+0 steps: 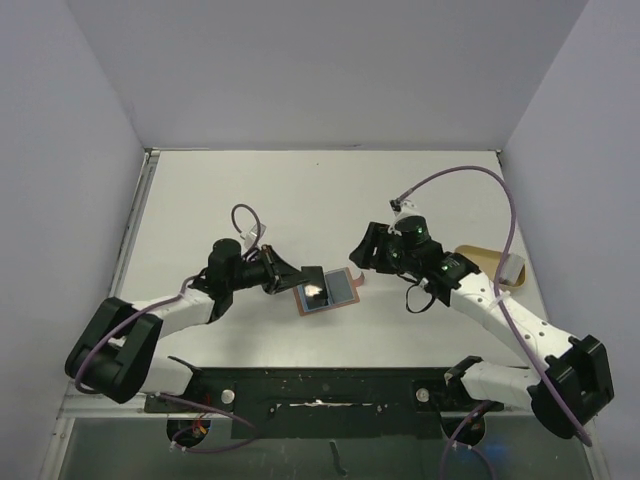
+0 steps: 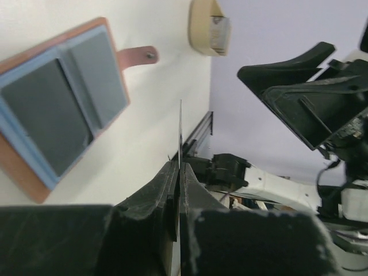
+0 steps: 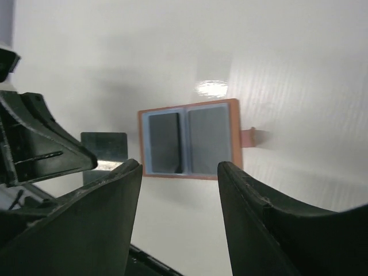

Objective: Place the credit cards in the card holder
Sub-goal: Insert the credit card into the card holder.

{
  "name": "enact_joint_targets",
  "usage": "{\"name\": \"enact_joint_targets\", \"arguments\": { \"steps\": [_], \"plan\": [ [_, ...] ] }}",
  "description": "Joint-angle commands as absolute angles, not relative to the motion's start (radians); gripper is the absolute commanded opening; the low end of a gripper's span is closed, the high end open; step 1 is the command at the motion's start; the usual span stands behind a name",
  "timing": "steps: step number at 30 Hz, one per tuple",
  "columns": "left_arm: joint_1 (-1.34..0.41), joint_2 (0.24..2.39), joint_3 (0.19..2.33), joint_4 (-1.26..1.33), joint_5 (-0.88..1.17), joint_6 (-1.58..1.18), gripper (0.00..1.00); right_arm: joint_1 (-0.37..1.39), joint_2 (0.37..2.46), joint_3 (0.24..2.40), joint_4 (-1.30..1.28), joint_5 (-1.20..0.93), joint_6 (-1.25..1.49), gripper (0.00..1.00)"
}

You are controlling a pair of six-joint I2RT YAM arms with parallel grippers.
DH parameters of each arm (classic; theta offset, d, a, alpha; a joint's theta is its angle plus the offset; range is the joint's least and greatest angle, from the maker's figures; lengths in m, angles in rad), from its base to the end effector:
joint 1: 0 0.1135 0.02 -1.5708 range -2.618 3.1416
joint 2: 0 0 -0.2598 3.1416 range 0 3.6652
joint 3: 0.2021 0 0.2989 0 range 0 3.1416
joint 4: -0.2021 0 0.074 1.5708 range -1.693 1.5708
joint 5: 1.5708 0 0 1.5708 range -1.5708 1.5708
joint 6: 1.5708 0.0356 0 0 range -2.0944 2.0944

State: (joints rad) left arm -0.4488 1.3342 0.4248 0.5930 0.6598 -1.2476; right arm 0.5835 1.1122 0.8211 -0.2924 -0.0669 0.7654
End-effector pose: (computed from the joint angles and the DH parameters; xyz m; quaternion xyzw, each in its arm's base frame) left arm 0.2458 -0.1426 0.1401 -0.1227 0.7797 -0.5899 0.1704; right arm 0.2441 0.1640 0.2595 0.0642 0.8779 0.3187 0.3515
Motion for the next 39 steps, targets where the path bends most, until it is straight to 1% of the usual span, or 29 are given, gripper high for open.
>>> {"name": "enact_joint_targets", "arguments": {
  "steps": [1,4,7,15,22,27,31,39],
  "plan": [
    [-0.443,1.435,0.503,0.536,0.667,-1.142,0.0,0.584,1.22,0.905,-0.411,0.074,0.635,0.56],
    [-0.445,1.506,0.524,0.523,0.658,-1.118,0.0,0.586,1.293,0.927,-0.435,0.105,0.606,0.55],
    [-0.446,1.551,0.525,0.525,0.652,-1.109,0.0,0.586,1.326,0.919,-0.401,0.088,0.584,0.54],
    [-0.446,1.603,0.523,0.518,0.588,-1.071,0.0,0.588,1.463,0.944,-0.38,0.067,0.527,0.53],
    [-0.454,1.663,0.525,0.594,0.58,-1.082,0.0,0.583,1.552,0.956,-0.317,0.063,0.511,0.4],
    [-0.46,1.692,0.539,0.598,0.586,-1.078,0.0,0.584,1.601,0.955,-0.29,0.047,0.52,0.32],
    [-0.461,1.685,0.552,0.576,0.582,-1.062,0.0,0.587,1.607,0.933,-0.277,0.04,0.531,0.22],
    [-0.463,1.68,0.579,0.56,0.617,-1.051,0.0,0.598,1.565,0.871,-0.269,0.051,0.551,0.12]
  ]
}}
